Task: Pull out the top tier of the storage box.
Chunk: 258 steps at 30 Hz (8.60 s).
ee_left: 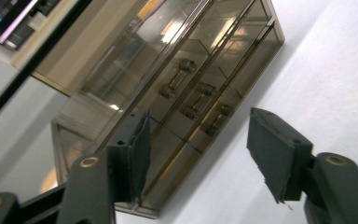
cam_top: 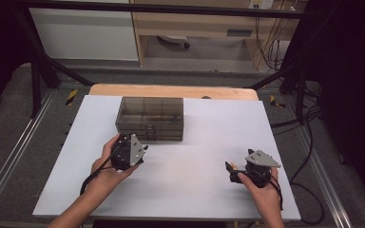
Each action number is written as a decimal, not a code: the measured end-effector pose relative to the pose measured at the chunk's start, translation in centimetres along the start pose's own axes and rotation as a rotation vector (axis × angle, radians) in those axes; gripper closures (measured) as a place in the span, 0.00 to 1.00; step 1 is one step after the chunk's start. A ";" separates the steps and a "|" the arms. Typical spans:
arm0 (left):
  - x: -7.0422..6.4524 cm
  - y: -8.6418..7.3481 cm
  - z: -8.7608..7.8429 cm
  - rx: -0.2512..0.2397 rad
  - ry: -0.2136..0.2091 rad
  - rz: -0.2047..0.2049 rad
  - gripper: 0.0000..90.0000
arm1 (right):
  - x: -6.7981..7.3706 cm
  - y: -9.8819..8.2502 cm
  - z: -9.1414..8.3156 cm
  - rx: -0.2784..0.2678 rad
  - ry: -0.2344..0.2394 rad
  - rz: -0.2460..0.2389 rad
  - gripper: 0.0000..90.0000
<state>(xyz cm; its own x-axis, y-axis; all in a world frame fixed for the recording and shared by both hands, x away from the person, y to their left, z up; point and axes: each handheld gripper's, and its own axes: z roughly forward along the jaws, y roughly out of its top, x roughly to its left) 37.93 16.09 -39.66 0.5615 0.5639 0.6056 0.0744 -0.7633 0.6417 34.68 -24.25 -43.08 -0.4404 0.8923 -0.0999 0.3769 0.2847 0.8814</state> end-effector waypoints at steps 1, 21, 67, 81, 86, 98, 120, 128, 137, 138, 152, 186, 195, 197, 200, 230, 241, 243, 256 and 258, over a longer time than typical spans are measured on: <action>-0.2 0.1 0.2 0.011 0.011 0.011 0.48 | 0.0 0.1 0.0 -0.006 0.006 -0.005 0.04; -2.4 0.0 2.9 0.083 0.159 0.333 0.76 | 0.0 0.1 0.2 0.001 0.016 -0.002 0.05; -2.8 0.3 6.0 0.066 0.337 0.655 0.87 | -0.5 -0.2 0.3 0.025 0.013 -0.021 0.04; -3.1 0.3 6.2 0.064 0.361 0.698 0.87 | -0.5 -0.2 0.2 0.028 0.011 -0.024 0.04; -3.3 0.2 6.3 0.068 0.379 0.726 0.89 | -0.5 -0.3 0.3 0.029 0.012 -0.028 0.04; -3.4 0.4 5.8 0.074 0.364 0.712 0.90 | -0.6 -0.3 0.3 0.036 0.012 -0.034 0.04; -5.0 0.1 3.4 0.057 0.359 0.695 0.90 | -0.5 -0.3 0.5 0.042 0.017 -0.035 0.04; -5.4 0.0 2.8 0.055 0.352 0.688 0.90 | -0.5 -0.4 0.4 0.042 0.019 -0.032 0.04; -5.6 -0.2 2.3 0.048 0.350 0.681 0.90 | -0.5 -0.4 0.4 0.044 0.019 -0.028 0.04; -5.6 -0.2 2.3 0.048 0.349 0.680 0.90 | -0.5 -0.4 0.4 0.045 0.018 -0.025 0.04; -5.1 0.2 1.4 0.035 0.281 0.544 0.57 | -0.4 -0.3 0.3 0.038 0.024 -0.024 0.04; 0.4 6.5 4.6 -0.040 -0.295 0.040 0.51 | -0.3 -0.3 0.3 0.032 0.057 -0.018 0.04; 0.4 6.7 5.9 -0.017 -0.354 0.021 0.60 | -0.1 -0.3 0.4 0.037 0.065 -0.029 0.04; 0.4 6.6 6.1 -0.013 -0.359 0.021 0.62 | 0.0 -0.3 0.4 0.037 0.067 -0.031 0.04; 0.5 6.4 6.4 0.001 -0.375 0.026 0.65 | 0.0 -0.3 0.4 0.037 0.069 -0.033 0.04; 0.7 5.9 5.5 0.009 -0.483 0.028 0.76 | 0.3 -0.3 0.6 0.048 0.085 -0.048 0.04; 0.6 5.5 5.1 0.003 -0.503 0.018 0.76 | 0.3 -0.3 0.6 0.048 0.087 -0.050 0.04; 0.5 5.5 5.0 0.004 -0.506 0.020 0.76 | 0.3 -0.3 0.6 0.049 0.087 -0.048 0.04; 0.1 5.5 4.4 0.008 -0.510 0.030 0.77 | 0.3 -0.3 0.6 0.049 0.090 -0.049 0.04; 0.1 5.4 4.4 0.011 -0.510 0.036 0.77 | 0.4 -0.3 0.6 0.048 0.089 -0.048 0.04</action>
<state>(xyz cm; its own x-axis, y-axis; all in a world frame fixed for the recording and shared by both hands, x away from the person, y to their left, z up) 41.96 10.59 -38.19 0.8944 0.3136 0.3188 0.0546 -0.7841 0.6182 34.88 -23.82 -43.66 -0.5284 0.8434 -0.0979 0.3915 0.3443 0.8534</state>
